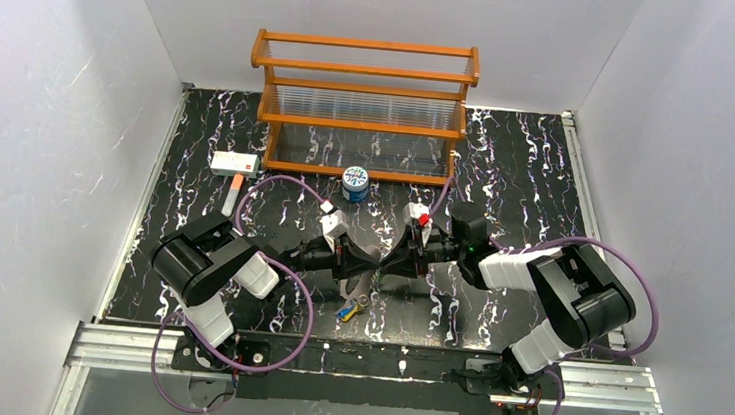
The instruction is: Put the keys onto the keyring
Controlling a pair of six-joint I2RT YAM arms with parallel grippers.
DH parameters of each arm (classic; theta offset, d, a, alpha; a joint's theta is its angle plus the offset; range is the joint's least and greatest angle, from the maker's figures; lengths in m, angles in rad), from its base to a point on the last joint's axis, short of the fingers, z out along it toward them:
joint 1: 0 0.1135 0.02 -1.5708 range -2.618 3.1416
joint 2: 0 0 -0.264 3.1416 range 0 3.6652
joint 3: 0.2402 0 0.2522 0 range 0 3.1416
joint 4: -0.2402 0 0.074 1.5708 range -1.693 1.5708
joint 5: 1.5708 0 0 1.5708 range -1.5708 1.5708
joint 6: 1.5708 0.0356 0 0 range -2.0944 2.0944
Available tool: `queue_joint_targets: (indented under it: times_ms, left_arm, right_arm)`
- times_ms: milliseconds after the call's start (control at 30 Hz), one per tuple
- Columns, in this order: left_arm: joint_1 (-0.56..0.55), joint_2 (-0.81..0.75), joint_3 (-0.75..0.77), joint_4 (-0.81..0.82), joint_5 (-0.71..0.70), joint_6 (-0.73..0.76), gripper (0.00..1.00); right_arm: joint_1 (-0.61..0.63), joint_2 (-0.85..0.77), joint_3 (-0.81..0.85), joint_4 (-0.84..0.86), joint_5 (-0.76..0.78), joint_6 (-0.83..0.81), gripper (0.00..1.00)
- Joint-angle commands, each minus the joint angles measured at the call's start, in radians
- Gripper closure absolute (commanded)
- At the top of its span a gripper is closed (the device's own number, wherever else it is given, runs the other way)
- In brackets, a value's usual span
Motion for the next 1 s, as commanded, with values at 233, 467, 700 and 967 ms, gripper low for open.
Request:
queue_joint_targets:
  times_ms: [233, 467, 700, 967]
  left_arm:
    - [0.002, -0.040, 0.014, 0.263, 0.018, -0.001, 1.00]
    - [0.001, -0.050, 0.007, 0.263, 0.006, 0.000, 1.00]
    - [0.001, -0.061, 0.006, 0.262, 0.003, -0.006, 1.00]
    - [0.043, -0.144, -0.021, 0.177, 0.010, 0.007, 0.54]
  right_arm:
    - [0.017, 0.037, 0.028, 0.161, -0.006, 0.072, 0.78]
    - [0.017, 0.033, 0.015, 0.139, 0.002, 0.041, 0.99]
    - [0.018, 0.001, 0.028, 0.036, 0.028, -0.027, 0.99]
    - [0.020, -0.059, 0.125, -0.368, 0.129, -0.220, 0.99]
